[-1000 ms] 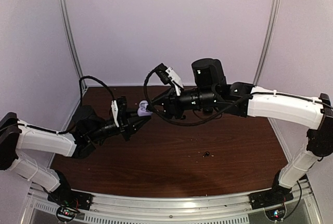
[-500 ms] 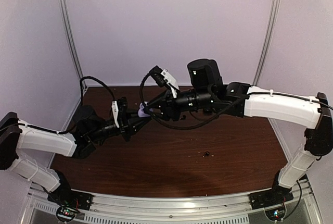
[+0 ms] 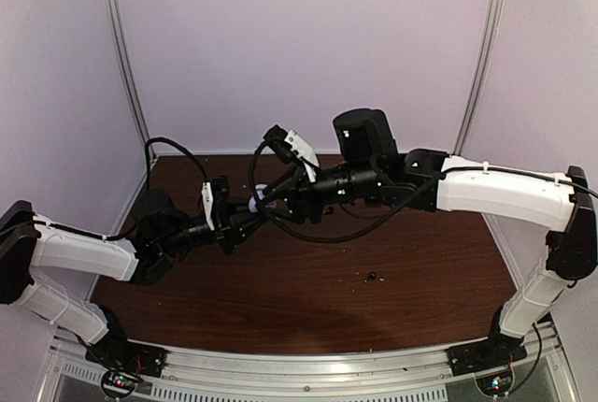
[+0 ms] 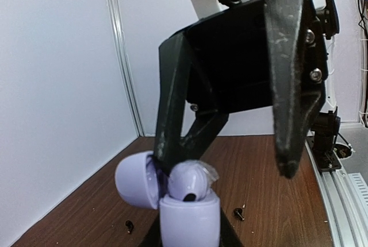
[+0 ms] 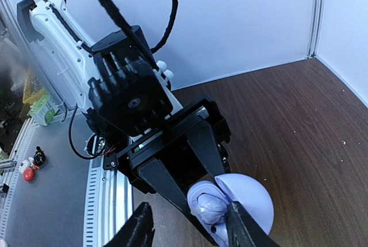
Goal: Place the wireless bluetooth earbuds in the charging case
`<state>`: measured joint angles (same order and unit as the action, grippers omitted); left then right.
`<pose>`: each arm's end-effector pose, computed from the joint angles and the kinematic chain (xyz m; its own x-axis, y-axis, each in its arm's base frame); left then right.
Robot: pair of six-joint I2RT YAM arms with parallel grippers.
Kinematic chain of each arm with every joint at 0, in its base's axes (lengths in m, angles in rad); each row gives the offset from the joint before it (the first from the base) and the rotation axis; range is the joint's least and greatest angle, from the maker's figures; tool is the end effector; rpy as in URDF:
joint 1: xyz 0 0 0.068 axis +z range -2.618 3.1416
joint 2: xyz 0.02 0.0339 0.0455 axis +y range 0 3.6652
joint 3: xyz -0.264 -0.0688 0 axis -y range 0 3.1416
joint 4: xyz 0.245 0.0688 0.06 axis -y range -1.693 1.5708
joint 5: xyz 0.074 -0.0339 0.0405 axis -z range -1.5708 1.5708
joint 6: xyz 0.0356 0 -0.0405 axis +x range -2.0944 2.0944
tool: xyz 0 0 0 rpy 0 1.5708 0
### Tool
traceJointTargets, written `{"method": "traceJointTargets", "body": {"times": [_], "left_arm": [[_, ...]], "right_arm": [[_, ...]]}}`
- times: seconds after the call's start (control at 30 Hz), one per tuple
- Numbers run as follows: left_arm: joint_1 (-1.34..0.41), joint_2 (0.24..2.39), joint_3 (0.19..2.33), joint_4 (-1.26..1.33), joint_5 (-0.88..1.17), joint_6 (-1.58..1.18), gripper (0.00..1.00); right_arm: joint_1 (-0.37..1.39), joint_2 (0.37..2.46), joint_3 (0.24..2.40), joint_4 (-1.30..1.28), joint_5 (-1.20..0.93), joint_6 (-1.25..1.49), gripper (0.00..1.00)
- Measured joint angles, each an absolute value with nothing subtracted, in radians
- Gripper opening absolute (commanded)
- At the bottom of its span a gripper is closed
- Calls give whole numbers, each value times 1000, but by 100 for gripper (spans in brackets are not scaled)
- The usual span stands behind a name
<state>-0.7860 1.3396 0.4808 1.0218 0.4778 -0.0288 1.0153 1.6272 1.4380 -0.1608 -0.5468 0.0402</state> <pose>0.1787 -0.2020 0.2413 0.0873 -0.1236 -0.9885 0.9518 0.3031 0.0462 0.1872 0.3368 0.3541 -0.2202 -0.2897 -0.9314 -0.9753 0.0472 0.2159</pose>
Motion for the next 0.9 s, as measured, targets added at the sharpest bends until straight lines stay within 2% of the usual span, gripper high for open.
{"method": "traceJointTargets", "body": {"times": [0.2, 0.5, 0.9], "left_arm": [[-786, 1343, 481, 1031, 490, -39, 0], [-786, 1343, 480, 1073, 530, -56, 0], [-786, 1347, 481, 1076, 543, -59, 0]], "right_arm": [[1017, 1616, 1438, -170, -541, 1, 51], [1015, 1553, 1438, -145, -512, -29, 34], [1015, 1571, 1449, -149, -497, -31, 26]]}}
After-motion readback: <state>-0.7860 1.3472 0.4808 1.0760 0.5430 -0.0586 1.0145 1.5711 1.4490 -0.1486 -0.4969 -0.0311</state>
